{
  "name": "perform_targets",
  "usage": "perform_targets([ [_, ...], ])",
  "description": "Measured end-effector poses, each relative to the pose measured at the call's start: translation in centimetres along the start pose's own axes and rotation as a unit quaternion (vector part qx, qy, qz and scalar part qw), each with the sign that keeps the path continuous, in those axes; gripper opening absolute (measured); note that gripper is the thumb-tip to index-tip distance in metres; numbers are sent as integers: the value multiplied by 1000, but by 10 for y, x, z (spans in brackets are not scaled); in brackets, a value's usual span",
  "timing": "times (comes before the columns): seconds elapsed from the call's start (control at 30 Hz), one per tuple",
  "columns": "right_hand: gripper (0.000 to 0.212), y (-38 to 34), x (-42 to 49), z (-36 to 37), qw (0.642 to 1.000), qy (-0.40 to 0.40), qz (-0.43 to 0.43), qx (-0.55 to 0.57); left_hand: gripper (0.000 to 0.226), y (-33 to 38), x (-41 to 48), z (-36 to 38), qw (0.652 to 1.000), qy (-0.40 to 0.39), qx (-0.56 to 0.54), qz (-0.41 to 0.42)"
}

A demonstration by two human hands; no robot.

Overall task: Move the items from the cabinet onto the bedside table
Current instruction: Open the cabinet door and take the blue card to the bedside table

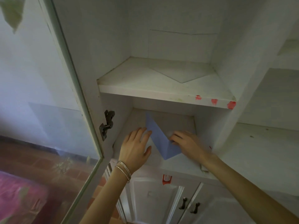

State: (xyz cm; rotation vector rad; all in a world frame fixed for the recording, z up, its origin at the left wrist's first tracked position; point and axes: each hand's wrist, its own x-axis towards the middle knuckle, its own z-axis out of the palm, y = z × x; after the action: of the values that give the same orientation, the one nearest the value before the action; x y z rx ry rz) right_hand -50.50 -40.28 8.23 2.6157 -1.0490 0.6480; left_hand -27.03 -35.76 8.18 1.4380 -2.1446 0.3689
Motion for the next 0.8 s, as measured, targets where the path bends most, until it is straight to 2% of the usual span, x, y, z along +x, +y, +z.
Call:
perform_targets([
  [0.1, 25, -5, -11, -15, 997, -1, -79, 9, 60, 7, -11, -13, 1000, 6, 10, 4],
  [0.2, 15, -17, -19, -29, 986, 23, -163, 13, 63, 14, -25, -26, 1000, -2, 21, -10],
  [0.3, 17, -27, -30, -38, 973, 54, -223, 28, 57, 17, -47, -36, 998, 4, 54, -18],
  [0.47, 17, -41, -52, -49, 952, 56, -294, 62, 33, 32, -90, -57, 995, 53, 84, -11],
  [0.6, 11, -61, -78, -56, 935, 20, -347, 78, 27, 64, -136, -80, 990, 71, 123, -14],
  [0.73, 2, -83, -94, -70, 912, -1, -393, 121, 21, 100, -189, -104, 981, 83, 166, -51],
  [0.8, 11, -100, -97, -83, 906, 6, -390, 165, 24, 116, -219, -120, 975, 101, 181, -73],
])
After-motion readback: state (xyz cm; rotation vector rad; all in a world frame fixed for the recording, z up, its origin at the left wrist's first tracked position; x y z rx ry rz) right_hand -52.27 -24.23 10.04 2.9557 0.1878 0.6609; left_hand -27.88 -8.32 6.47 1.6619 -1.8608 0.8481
